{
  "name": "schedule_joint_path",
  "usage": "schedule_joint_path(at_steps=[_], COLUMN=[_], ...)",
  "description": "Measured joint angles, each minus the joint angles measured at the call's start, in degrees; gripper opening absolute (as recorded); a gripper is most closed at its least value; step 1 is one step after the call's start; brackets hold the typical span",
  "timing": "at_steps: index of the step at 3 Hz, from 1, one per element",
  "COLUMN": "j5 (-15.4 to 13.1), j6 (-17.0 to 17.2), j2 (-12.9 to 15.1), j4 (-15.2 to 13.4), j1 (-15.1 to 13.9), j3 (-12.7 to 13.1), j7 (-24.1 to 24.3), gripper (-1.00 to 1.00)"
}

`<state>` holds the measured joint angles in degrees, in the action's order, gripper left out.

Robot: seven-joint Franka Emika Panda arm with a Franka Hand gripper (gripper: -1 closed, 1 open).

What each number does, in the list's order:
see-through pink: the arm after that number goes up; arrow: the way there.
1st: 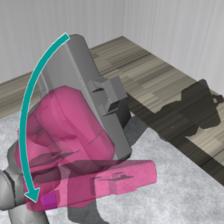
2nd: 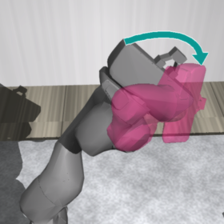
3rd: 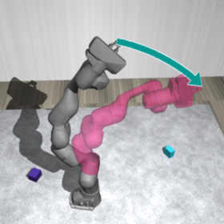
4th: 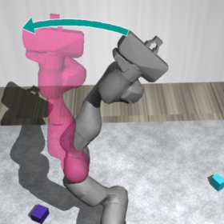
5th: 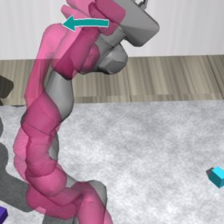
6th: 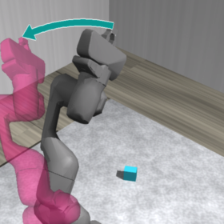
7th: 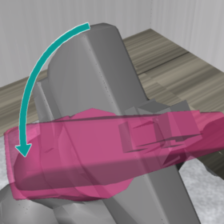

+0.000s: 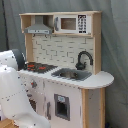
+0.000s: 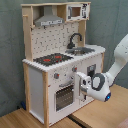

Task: Play with the kitchen

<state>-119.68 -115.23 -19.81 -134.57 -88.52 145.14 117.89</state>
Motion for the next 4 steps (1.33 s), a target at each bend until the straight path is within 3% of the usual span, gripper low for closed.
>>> schedule_joint_path(at_steps=[1,2,4], j5=[0.0,0.0,9.4], j6=[-0.9,-0.9,4.9], j2=[-0.8,-0.8,-0.5], j4=[1.0,1.0,1.2], j1=[-1.1,-1.1,-1.0], j3=[-0.4,-0.4,4.0], j7=[-0.2,-0.2,-3.2], gripper=[1.00,-1.00,-1.00])
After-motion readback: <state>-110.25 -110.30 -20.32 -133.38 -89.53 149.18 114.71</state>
